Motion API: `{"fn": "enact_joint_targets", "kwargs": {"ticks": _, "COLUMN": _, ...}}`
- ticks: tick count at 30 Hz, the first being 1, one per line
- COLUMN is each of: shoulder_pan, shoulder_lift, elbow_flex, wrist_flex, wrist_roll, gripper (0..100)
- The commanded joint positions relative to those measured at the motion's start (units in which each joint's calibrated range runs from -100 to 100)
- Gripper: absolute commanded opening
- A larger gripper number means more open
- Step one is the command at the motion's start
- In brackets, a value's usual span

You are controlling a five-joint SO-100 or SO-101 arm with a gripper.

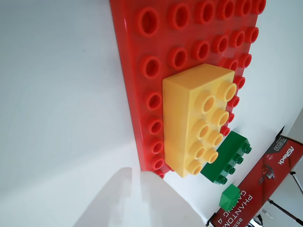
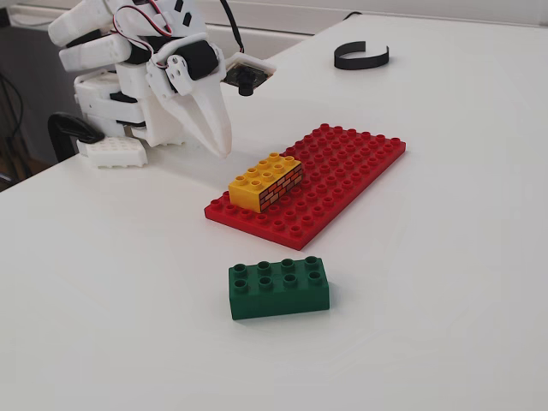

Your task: Grab the loose lego brick and stack it on top of the fixed one.

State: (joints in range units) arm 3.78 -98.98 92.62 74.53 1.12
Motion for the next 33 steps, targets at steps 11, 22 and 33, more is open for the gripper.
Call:
{"fn": "enact_joint_targets", "kwargs": {"ticks": 11, "shoulder_pan": -0.07, "shoulder_lift": -0.43, "elbow_flex": 0.23, "wrist_flex": 0.06, "wrist_roll": -0.12, "gripper": 1}}
{"fn": "enact_joint_targets", "kwargs": {"ticks": 22, "shoulder_pan": 0.37, "shoulder_lift": -0.43, "elbow_flex": 0.23, "wrist_flex": 0.06, "wrist_roll": -0.23, "gripper": 1}}
{"fn": "enact_joint_targets", "kwargs": {"ticks": 33, "shoulder_pan": 2.82, "shoulder_lift": -0.34, "elbow_flex": -5.01, "wrist_flex": -1.93, "wrist_roll": 0.24, "gripper": 1}}
